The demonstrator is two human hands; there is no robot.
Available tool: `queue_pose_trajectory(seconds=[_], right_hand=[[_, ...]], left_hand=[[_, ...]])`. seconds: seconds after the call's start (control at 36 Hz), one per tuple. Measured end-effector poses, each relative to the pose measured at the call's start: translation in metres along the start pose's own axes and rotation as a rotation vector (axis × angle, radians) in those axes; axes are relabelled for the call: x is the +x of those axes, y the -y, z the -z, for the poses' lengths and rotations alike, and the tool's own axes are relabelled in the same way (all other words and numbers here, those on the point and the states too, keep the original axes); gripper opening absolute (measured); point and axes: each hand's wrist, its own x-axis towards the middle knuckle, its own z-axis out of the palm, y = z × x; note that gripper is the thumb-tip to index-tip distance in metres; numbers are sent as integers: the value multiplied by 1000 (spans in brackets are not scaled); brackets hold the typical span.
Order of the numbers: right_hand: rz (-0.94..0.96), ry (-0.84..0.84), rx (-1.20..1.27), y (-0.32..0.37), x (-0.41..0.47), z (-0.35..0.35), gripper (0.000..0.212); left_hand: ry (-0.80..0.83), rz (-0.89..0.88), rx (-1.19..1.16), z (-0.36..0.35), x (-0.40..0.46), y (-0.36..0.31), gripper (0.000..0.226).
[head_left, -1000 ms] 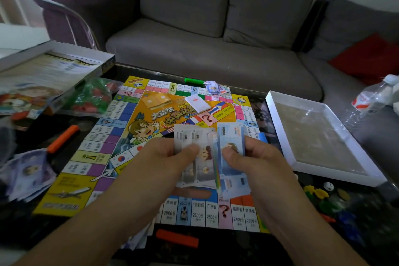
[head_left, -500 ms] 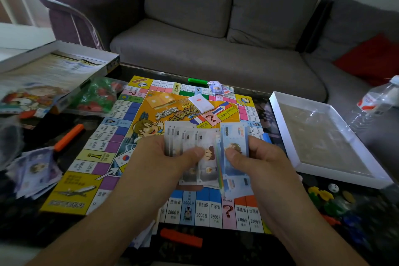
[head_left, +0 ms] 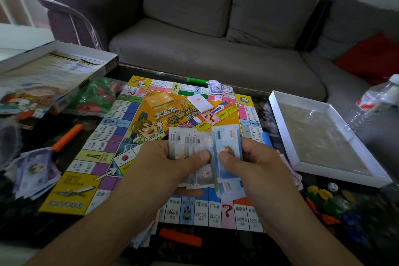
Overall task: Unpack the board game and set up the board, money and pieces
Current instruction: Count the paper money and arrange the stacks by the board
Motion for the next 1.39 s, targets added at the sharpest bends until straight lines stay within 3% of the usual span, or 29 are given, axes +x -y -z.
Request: queue_pose_trajectory(seconds=[0.31,0.39,0.67,0.83,0.94,1.17,1.39], right_hand=[[-25,31,34,2,0,-1,31],[-26,39,56,3,0,-1,40],[-22,73,61,0,2,1,29],[-46,63,60,-1,3,0,44],[-47,27,51,-3,6,3,28],[-55,32,25,-5,6,4,23],[-54,24,20,-5,6,6,21]], left_hand=[[-76,-33,-17,2,0,0,13],[-50,-19,-28,4,0,0,15],[26,12,-4,7,0,-2,19],[39,55,-25,6,-1,-7,18],[36,87,-69,8,0,-11,18],[-110,-28,58,10,3,-4,5],[-188,-48,0,7,3,-5,14]])
